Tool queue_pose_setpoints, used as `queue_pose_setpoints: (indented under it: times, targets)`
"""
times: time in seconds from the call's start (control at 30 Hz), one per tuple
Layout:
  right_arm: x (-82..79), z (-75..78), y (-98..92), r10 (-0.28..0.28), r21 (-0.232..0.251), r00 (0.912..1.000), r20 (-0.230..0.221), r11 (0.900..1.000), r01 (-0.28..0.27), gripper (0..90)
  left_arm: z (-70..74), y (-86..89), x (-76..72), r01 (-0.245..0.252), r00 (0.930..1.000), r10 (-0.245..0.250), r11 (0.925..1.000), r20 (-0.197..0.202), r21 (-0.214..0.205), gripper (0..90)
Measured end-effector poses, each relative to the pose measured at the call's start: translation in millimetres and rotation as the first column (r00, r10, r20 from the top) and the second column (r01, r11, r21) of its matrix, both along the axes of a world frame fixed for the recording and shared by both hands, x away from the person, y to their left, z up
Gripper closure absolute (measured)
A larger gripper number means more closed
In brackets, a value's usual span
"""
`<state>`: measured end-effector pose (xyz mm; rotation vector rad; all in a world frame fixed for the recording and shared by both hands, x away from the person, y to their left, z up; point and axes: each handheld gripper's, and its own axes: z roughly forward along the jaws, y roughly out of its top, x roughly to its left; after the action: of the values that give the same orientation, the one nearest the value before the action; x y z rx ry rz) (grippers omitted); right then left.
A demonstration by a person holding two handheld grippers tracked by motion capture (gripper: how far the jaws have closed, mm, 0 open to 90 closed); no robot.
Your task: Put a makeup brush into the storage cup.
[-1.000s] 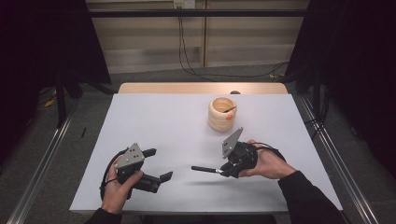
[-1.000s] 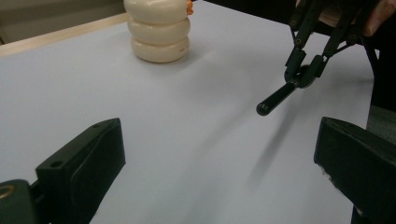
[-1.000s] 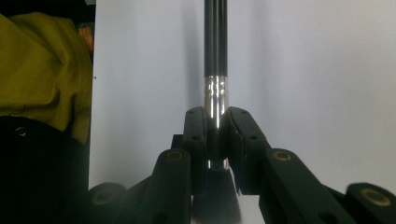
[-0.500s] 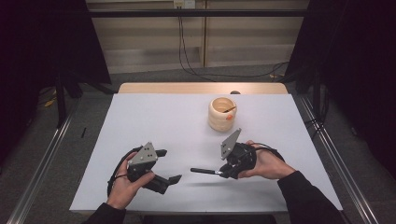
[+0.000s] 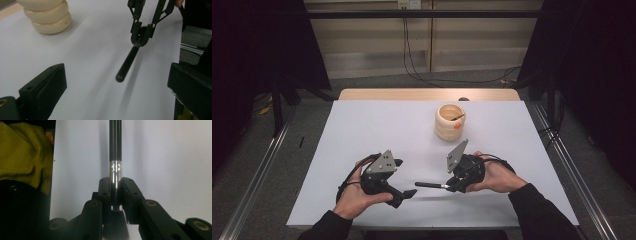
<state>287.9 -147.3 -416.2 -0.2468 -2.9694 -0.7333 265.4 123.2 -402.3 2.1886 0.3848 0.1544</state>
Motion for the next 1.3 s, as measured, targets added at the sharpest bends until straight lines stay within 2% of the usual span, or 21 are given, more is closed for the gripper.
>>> queue_pose_setpoints:
  times: [0.1,0.17,0.2,0.23,0.37,0.5,0.57,0.6,0.67,0.7,0.73,0.8,0.87,0.9,0.93,0.97,1.0,1.03,1.07,1.2,1.3]
  targets:
    - [0.6,-0.5,1.1,0.025,0.001,0.9996,0.01,0.9997,-0.025,78.0,-0.6,-5.5,1.1,0.011,0.9999,-0.011,0.9996,0.005,0.027,2.6]
    - [-0.7,-0.4,1.6,0.012,-0.004,0.9999,0.005,0.9999,-0.012,78.0,-1.4,-9.1,0.9,0.004,0.9999,-0.004,0.9992,0.01,0.04,3.7]
    - [-0.7,-0.7,1.8,0.016,-0.003,0.9998,0.007,0.9999,-0.016,77.9,-0.4,-9.4,1.4,0.013,0.9999,-0.014,0.998,0.007,0.061,4.4]
    - [-1.2,-0.1,2.0,0.007,-0.011,1.0,0.001,0.9999,-0.007,78.0,-2.2,-10.7,1.7,0.022,0.9998,-0.022,0.9988,0.0,0.045,4.5]
    - [-0.8,-0.1,2.5,-0.001,0.0,1.0,0.006,1.0,0.001,78.0,-5.3,-14.0,2.4,0.038,0.9992,-0.038,0.9955,-0.012,0.087,5.2]
    - [-1.1,0.4,2.9,0.011,-0.005,0.9999,0.004,0.9999,-0.011,78.0,-7.1,-19.0,2.0,0.03,0.999,-0.026,0.993,-0.035,0.114,6.7]
    - [-1.0,0.1,3.6,0.024,-0.003,0.9996,0.013,0.9997,-0.024,77.9,-6.2,-20.9,2.5,0.067,0.9976,-0.063,0.9861,-0.029,0.152,7.9]
    - [-1.1,0.3,3.8,0.025,0.001,0.9996,0.015,0.9997,-0.026,78.0,-7.1,-23.5,1.2,0.066,0.9974,-0.061,0.9869,-0.037,0.147,10.0]
    - [-2.5,0.9,5.0,0.019,-0.003,0.9997,0.015,0.9998,-0.019,78.0,-6.6,-26.4,1.0,0.085,0.9963,-0.081,0.9804,-0.03,0.178,10.7]
    - [-2.7,1.1,5.4,0.022,-0.004,0.9997,0.013,0.9997,-0.022,78.0,-6.8,-28.2,0.4,0.081,0.9966,-0.076,0.9802,-0.03,0.181,11.7]
    - [-2.6,0.8,5.7,0.032,-0.003,0.9993,0.019,0.9995,-0.032,78.0,-6.5,-29.3,1.7,0.108,0.9941,-0.104,0.9749,-0.031,0.195,14.0]
    - [-3.3,1.1,6.4,0.03,-0.009,0.9994,0.019,0.9995,-0.03,78.0,-7.8,-33.6,1.9,0.095,0.9949,-0.086,0.9759,-0.052,0.197,15.6]
    - [-2.8,0.3,6.9,0.032,-0.003,0.9992,0.024,0.9995,-0.032,78.0,-7.8,-37.0,3.4,0.116,0.9923,-0.103,0.9662,-0.069,0.23,20.3]
    - [-2.8,0.9,7.0,0.028,-0.008,0.9993,0.025,0.9996,-0.028,78.0,-9.0,-38.8,3.9,0.106,0.9935,-0.093,0.9678,-0.064,0.229,21.5]
    - [-3.3,0.7,7.3,0.03,-0.007,0.9993,0.02,0.9995,-0.03,78.0,-9.2,-39.7,5.1,0.125,0.9916,-0.112,0.9613,-0.063,0.246,21.5]
    - [-3.0,0.8,7.6,0.032,-0.005,0.9991,0.028,0.9995,-0.032,78.0,-9.7,-40.6,5.4,0.122,0.992,-0.11,0.9606,-0.062,0.249,23.2]
    - [-4.1,1.0,8.1,0.031,-0.013,0.9994,0.013,0.9994,-0.031,78.0,-10.7,-41.9,6.3,0.123,0.9912,-0.107,0.9628,-0.078,0.241,25.1]
    - [-3.9,0.9,8.6,0.035,-0.012,0.9989,0.032,0.9993,-0.035,78.0,-10.5,-42.7,7.1,0.127,0.9902,-0.108,0.9596,-0.088,0.251,27.3]
    - [-4.7,0.8,9.3,0.036,-0.012,0.9992,0.018,0.9993,-0.036,78.0,-10.9,-43.6,8.1,0.138,0.9885,-0.117,0.9568,-0.096,0.256,29.5]
    - [-6.1,0.7,11.7,0.044,-0.013,0.9987,0.026,0.999,-0.044,78.0,-13.2,-47.6,9.2,0.153,0.9839,-0.121,0.9517,-0.131,0.266,36.6]
    - [-6.0,-0.1,13.6,0.044,0.005,0.9986,0.029,0.999,-0.044,78.0,-15.6,-50.8,8.1,0.146,0.9842,-0.113,0.9522,-0.136,0.268,40.0]
